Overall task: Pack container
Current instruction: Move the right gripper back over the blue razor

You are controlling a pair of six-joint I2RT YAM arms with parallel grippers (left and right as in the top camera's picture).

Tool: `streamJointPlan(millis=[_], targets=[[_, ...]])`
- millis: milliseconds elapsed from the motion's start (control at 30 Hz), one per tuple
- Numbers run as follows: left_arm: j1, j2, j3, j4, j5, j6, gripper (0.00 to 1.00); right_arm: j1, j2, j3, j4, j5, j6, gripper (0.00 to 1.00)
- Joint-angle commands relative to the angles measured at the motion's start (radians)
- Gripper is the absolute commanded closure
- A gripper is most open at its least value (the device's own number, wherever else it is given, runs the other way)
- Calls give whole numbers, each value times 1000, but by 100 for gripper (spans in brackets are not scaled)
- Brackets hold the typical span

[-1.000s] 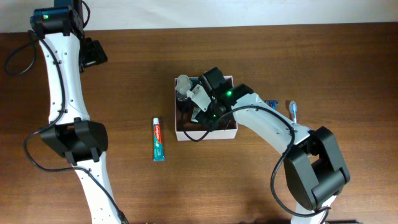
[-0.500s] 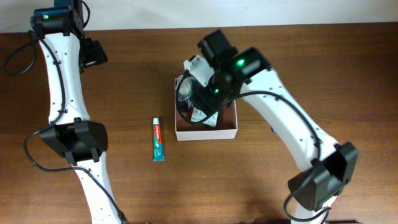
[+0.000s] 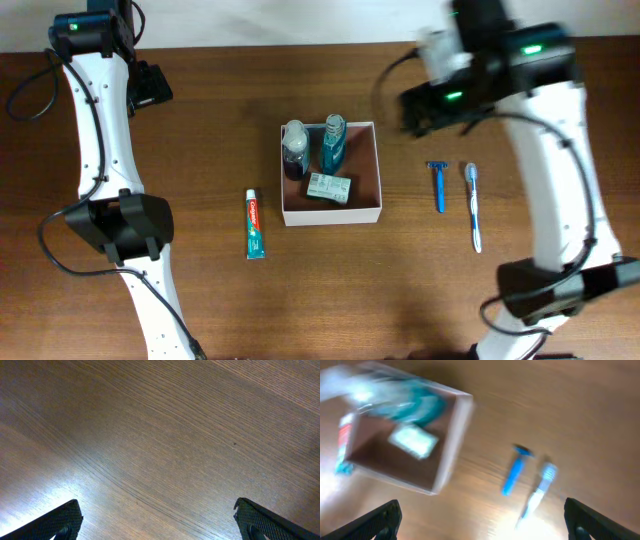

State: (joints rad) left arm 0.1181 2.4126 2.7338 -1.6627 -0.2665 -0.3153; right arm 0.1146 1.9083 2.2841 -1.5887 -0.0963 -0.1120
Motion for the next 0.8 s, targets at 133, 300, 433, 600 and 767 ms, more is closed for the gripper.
streamJointPlan(millis=[133,300,433,600,767], targets=[[1,-5,-3,-3,-7,-13,1,-256,1,-165,2,-4,50,1],[1,-5,-3,-3,-7,-13,1,-314,10,-374,109,-4,49,1],[1,-5,-3,-3,-7,-13,1,-310,11,-541,254,-4,42,1],[1,-5,-3,-3,-7,-13,1,-309,11,-660,390,-5,43,1],[1,-5,-3,-3,-7,-13,1,-309,11,-740,483,-5,43,1]])
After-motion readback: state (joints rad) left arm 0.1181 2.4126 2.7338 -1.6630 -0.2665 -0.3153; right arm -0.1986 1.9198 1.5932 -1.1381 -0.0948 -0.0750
